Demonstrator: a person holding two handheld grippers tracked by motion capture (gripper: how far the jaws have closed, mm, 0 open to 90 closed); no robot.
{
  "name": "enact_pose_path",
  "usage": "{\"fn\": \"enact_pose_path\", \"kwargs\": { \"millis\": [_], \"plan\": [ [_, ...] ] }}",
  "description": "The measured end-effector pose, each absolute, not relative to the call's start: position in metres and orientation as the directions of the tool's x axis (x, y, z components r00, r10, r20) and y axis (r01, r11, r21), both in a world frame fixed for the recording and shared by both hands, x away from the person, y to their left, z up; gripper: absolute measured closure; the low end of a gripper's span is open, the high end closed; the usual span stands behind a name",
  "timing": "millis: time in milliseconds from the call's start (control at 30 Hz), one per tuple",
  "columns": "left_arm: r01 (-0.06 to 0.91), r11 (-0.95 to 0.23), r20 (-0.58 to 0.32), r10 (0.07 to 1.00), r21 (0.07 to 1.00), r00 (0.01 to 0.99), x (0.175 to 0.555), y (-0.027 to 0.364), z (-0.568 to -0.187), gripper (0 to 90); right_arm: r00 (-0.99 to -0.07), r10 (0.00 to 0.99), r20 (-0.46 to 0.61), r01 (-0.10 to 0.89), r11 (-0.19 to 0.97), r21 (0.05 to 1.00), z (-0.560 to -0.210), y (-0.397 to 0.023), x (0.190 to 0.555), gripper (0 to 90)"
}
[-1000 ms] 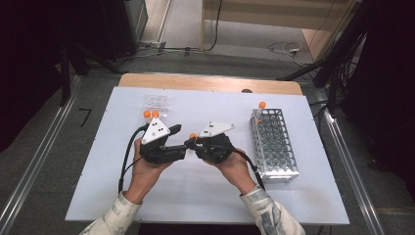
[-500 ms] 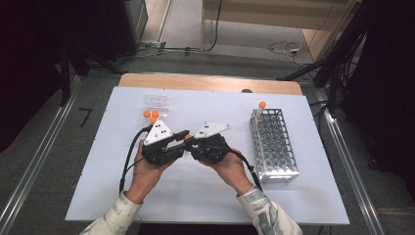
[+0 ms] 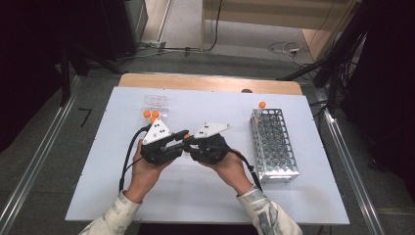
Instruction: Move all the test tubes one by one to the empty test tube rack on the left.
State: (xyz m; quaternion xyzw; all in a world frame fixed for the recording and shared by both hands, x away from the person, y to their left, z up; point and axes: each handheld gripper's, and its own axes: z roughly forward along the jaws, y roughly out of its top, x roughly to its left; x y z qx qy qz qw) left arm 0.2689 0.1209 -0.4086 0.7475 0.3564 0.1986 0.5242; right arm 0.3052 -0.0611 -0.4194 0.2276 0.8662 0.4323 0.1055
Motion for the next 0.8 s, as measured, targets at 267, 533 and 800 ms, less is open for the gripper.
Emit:
{"fn": "enact_pose_path", "kwargs": {
  "millis": [267, 533, 800],
  "plan": [
    [0.325, -0.162, -0.089, 0.766, 0.932, 0.636, 0.272, 0.136, -0.403, 70.1, -0.86, 0.51, 0.029, 0.344, 0.536, 0.771, -0.424, -0.072, 0.306, 30.6],
    [0.329, -0.113, -0.108, 0.804, 0.938, 0.585, 0.276, 0.16, -0.396, 70.2, -0.84, 0.542, 0.033, 0.362, 0.515, 0.777, -0.427, -0.097, 0.305, 24.3],
    [0.328, -0.082, -0.112, 0.839, 0.941, 0.533, 0.278, 0.181, -0.39, 70.1, -0.819, 0.572, 0.044, 0.392, 0.502, 0.771, -0.429, -0.113, 0.309, 19.7]
  ]
}}
